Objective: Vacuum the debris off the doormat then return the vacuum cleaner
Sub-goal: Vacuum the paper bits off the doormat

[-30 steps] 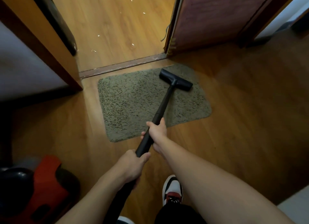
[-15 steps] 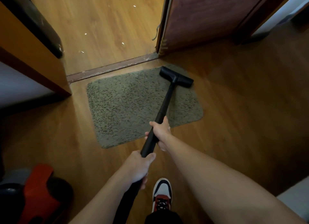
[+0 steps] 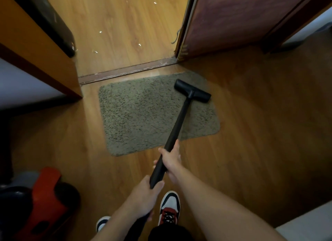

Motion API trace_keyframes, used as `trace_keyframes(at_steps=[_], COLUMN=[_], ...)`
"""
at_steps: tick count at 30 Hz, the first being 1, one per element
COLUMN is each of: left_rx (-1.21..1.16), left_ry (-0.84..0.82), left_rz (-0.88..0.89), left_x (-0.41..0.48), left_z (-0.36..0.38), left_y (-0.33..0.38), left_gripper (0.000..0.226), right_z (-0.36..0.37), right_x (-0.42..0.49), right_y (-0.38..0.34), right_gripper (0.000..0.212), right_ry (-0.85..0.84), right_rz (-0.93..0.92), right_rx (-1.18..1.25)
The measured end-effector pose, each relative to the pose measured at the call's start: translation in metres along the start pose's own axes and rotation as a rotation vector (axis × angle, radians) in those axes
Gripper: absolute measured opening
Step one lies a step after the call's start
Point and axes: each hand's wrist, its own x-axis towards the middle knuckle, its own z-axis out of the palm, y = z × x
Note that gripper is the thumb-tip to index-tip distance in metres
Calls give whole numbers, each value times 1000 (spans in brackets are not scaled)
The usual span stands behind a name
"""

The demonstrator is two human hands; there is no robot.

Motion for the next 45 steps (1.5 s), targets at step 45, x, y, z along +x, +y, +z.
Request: trace_keyframes(at_steps=[45], left_rx=[85], left_ry=[224], left_rz=[-89], left_x=[-37], left_z=[-25], left_y=[10], left_gripper=[28], right_z=[42], right_x=[-8], right_y=[-24], right_gripper=[75], right_ry=[-84], right_rz=[43], right_rx=[-95])
